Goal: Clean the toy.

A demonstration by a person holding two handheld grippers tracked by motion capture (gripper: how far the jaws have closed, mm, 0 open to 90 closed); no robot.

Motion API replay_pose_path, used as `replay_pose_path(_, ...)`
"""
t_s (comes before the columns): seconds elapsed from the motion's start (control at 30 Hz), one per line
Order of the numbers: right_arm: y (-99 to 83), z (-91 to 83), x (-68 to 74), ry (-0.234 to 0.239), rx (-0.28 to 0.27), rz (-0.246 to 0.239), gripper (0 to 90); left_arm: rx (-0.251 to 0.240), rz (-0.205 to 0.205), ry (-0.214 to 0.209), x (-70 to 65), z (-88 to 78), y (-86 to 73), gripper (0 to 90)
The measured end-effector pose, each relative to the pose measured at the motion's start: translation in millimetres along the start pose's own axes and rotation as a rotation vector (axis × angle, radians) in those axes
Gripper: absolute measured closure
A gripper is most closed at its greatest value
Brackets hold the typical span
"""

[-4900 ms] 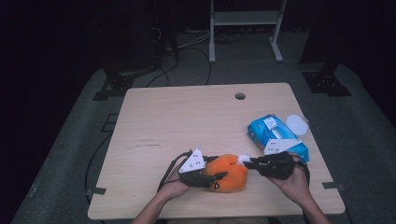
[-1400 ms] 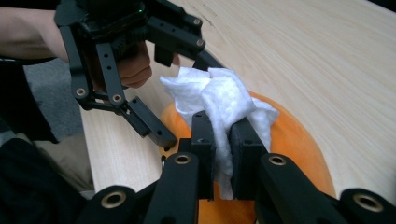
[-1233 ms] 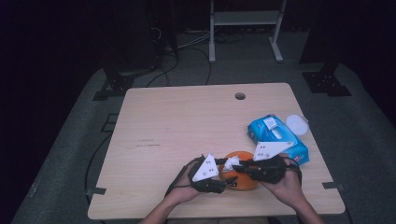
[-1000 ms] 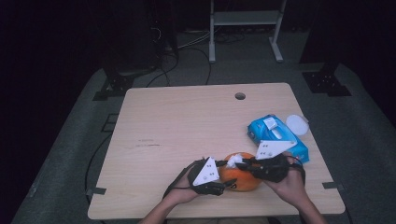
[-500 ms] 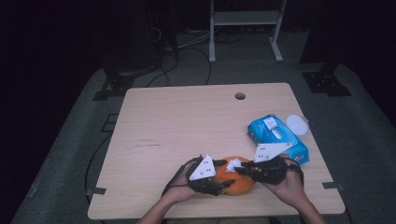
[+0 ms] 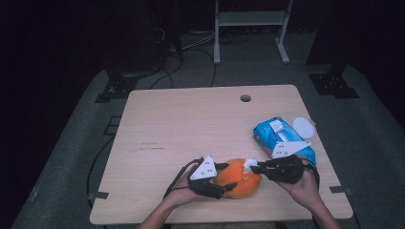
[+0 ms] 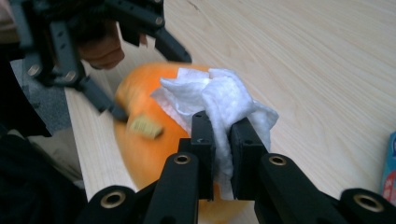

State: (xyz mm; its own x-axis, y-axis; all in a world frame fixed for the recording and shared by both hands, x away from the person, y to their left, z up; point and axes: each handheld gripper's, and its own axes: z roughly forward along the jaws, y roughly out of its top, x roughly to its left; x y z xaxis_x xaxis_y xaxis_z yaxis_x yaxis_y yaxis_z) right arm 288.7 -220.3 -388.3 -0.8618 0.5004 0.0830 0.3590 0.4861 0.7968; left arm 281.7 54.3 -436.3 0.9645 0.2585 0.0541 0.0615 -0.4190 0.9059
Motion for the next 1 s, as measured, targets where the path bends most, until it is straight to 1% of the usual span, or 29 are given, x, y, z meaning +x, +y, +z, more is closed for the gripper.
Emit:
replay_pose_path(0.07, 0.5, -0.3, -1.2, -0.001, -0.004, 0.004, 81.0, 0.0, 0.013, -0.019, -0.1, -1.8, -0.1, 27.6)
replay_pose_path(0.1, -0.4, -0.3, -2.0, 0.008, -0.006, 0.01, 81.0, 0.002, 0.013, -0.022, 2.4, -4.0, -0.4, 25.8)
replay_pose_path(0.13, -1.5, -0.5, -2.6, 0.012, -0.003, 0.011, 81.1, -0.003, -0.006, -0.02, 5.7, -5.8, -0.7, 23.3)
replay_pose_path(0.17, -2.7, -0.5, -2.8, 0.02, 0.0, 0.011, 81.0, 0.001, -0.037, -0.008, 9.3, -6.3, -1.0, 18.6)
replay_pose_path(0.2, -3.7, -0.3, -2.5, 0.032, 0.007, 0.011, 81.0, 0.017, -0.071, -0.001, 12.7, -5.0, -2.1, 14.1)
replay_pose_path(0.23, -4.6, -0.3, -2.4, 0.048, 0.009, 0.012, 81.0, 0.042, -0.114, -0.022, 15.9, -1.5, -5.3, 9.5)
replay_pose_path(0.27, -5.2, -0.1, -2.1, 0.063, 0.005, 0.017, 81.0, 0.059, -0.142, -0.035, 17.0, 1.2, -7.6, 9.3)
replay_pose_path(0.3, -5.4, 0.4, -1.8, 0.066, 0.004, 0.017, 81.1, 0.072, -0.17, -0.039, 17.5, 4.5, -9.8, 9.3)
replay_pose_path(0.33, -5.3, 1.3, -1.5, 0.066, 0.003, 0.016, 81.1, 0.075, -0.17, -0.044, 17.0, 5.5, -10.0, 11.1)
replay_pose_path(0.37, -4.5, 2.0, -1.2, 0.061, 0.001, 0.019, 81.1, 0.071, -0.144, -0.031, 15.3, 3.9, -7.5, 17.4)
replay_pose_path(0.4, -3.2, 2.5, -0.9, 0.052, 0.0, 0.016, 81.1, 0.068, -0.129, -0.022, 14.8, 2.3, -5.5, 25.2)
replay_pose_path(0.47, -1.4, 1.4, -0.2, 0.04, -0.011, 0.02, 81.0, 0.032, -0.077, 0.017, 12.7, -2.1, -2.0, 36.1)
replay_pose_path(0.5, -1.0, 0.0, -0.3, 0.034, -0.023, 0.021, 81.0, 0.019, -0.019, 0.065, 11.1, -3.9, 0.8, 38.9)
replay_pose_path(0.53, -0.5, -2.4, -0.2, 0.018, -0.035, 0.023, 81.0, 0.006, 0.013, 0.097, 10.7, -4.7, 2.8, 40.4)
replay_pose_path(0.6, 0.2, -4.0, -1.2, 0.002, -0.058, 0.034, 81.0, -0.024, 0.058, 0.158, 10.7, -6.2, 7.4, 40.5)
replay_pose_path(0.63, 0.6, -4.1, -2.2, -0.003, -0.067, 0.041, 81.0, -0.026, 0.088, 0.176, 10.3, -5.5, 7.5, 39.5)
replay_pose_path(0.67, 0.8, -3.4, -3.7, -0.006, -0.072, 0.048, 81.0, -0.01, 0.1, 0.177, 9.8, -4.0, 5.8, 37.7)
replay_pose_path(0.7, 0.3, -1.2, -5.5, 0.002, -0.066, 0.052, 81.0, 0.011, 0.087, 0.154, 10.7, -1.5, 2.4, 34.1)
replay_pose_path(0.73, -1.2, 2.7, -6.5, 0.006, -0.05, 0.053, 81.0, 0.028, 0.065, 0.122, 12.7, 0.2, -1.7, 28.3)
replay_pose_path(0.77, -3.7, 7.4, -7.3, 0.015, -0.033, 0.052, 81.1, 0.022, 0.044, 0.099, 14.7, 0.0, -5.1, 23.2)
replay_pose_path(0.8, -6.2, 11.2, -8.1, 0.034, -0.018, 0.055, 81.1, 0.01, 0.018, 0.083, 17.0, -2.0, -6.6, 19.7)
replay_pose_path(0.83, -7.6, 13.0, -8.4, 0.053, -0.008, 0.06, 81.1, -0.009, -0.018, 0.065, 19.7, -4.8, -6.9, 18.0)
replay_pose_path(0.87, -8.0, 12.6, -8.0, 0.062, -0.001, 0.058, 81.1, -0.026, -0.053, 0.054, 22.0, -7.6, -7.0, 17.1)
replay_pose_path(0.93, -8.9, 10.3, -5.8, 0.056, 0.01, 0.045, 81.1, -0.021, -0.101, 0.032, 25.7, -10.4, -8.8, 17.7)
replay_pose_path(1.0, -10.2, 10.9, -3.8, 0.067, 0.006, 0.056, 81.0, -0.009, -0.109, 0.031, 25.2, -8.7, -11.5, 23.7)
